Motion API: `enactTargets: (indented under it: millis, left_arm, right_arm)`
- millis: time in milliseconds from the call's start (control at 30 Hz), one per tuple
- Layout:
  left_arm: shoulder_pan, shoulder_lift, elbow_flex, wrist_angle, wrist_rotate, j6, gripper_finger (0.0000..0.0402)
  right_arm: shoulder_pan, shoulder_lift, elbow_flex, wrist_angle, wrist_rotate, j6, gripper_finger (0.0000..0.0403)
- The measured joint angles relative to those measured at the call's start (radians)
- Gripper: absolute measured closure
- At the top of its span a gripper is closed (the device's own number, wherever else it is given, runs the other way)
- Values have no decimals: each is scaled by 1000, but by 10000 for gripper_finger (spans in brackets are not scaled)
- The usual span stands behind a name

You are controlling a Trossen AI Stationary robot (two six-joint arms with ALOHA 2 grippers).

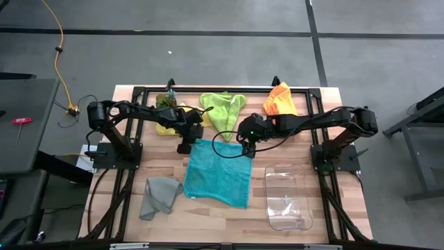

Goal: Fold microfiber towels
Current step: Fold the blue microfiber cloth

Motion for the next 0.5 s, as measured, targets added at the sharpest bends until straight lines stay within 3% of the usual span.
enactTargets:
  millis: [133,300,500]
  left_arm:
    - [0,0,0,0,-1,-42,383]
    - [0,0,-1,-3,-3,-64,397]
    - [0,-14,-4,-7,-19,-95,399]
  right_arm:
    - [-17,0,-1,-110,-46,8,169]
    - [-73,-28,-145,-43,-219,48,169]
    - [-141,-53,-320,138,-382,387,169]
